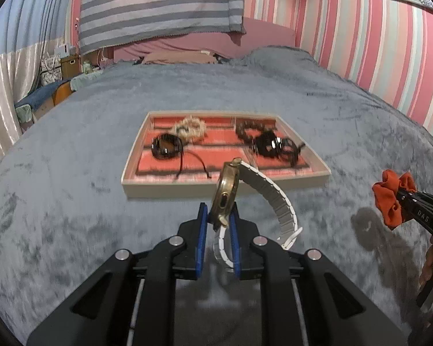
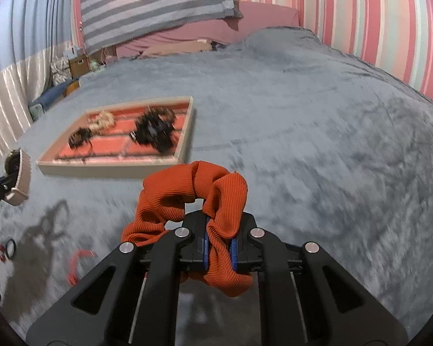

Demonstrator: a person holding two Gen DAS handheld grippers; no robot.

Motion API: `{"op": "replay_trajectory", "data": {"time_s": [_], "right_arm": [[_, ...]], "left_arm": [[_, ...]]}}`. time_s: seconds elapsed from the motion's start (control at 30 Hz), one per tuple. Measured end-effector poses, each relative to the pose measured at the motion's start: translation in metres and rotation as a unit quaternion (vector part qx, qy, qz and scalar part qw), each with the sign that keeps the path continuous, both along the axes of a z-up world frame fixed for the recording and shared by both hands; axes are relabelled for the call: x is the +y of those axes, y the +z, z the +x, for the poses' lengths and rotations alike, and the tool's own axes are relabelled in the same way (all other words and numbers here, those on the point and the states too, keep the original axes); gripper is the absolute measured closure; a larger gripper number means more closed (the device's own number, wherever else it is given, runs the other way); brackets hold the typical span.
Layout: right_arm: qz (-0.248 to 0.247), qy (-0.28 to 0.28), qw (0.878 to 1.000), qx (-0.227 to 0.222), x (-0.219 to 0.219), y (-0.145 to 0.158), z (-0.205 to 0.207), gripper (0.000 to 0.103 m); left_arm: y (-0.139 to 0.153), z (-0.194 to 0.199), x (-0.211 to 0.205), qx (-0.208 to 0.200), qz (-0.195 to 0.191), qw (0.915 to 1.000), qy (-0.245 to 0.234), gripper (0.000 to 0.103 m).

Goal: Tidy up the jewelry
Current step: 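Carry the watch and orange scrunchie with both tools over the tray, then open both tools to drop the watch and scrunchie into the tray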

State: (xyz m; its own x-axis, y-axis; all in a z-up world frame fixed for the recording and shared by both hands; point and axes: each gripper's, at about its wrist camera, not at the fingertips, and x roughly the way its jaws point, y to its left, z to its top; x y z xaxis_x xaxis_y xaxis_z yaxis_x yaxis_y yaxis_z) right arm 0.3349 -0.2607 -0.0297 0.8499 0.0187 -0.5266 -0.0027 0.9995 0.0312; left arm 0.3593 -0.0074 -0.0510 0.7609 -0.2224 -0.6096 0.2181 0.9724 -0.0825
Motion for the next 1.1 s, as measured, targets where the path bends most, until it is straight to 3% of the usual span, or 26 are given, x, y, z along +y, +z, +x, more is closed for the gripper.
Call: {"op": "replay_trajectory", "data": {"time_s": [0.23,0.37,0.5,0.67,1.1], "right_arm": [[0.013,0.023,0.999,-0.022,0.042,0.027,0.045,0.092],[-0.007,0.03,0.999,-0.021,0.076,0.031,0.078,0.092],[-0.026,0.032,0.999,-0.008,0.105,0.021,0.116,0.092],[-0.029,0.029,0.999,0.02,0.119,-0.002,0.148,0.092],[-0.035,0.015,0.997,0.068,0.122,-0.033,0.181,0.092]], "left_arm": [[0.016,0.043,-0.002,-0.014,0.017,0.9998,0.002,0.088],[0.012,0.08,0.001,0.006,0.021,0.9997,0.009,0.088],[-0.005,0.113,0.003,0.03,0.044,0.9984,0.017,0.088],[-0.03,0.141,0.018,0.068,0.032,0.9967,0.031,0.088],[-0.067,0.168,0.039,0.123,0.035,0.9906,0.047,0.087]]}}
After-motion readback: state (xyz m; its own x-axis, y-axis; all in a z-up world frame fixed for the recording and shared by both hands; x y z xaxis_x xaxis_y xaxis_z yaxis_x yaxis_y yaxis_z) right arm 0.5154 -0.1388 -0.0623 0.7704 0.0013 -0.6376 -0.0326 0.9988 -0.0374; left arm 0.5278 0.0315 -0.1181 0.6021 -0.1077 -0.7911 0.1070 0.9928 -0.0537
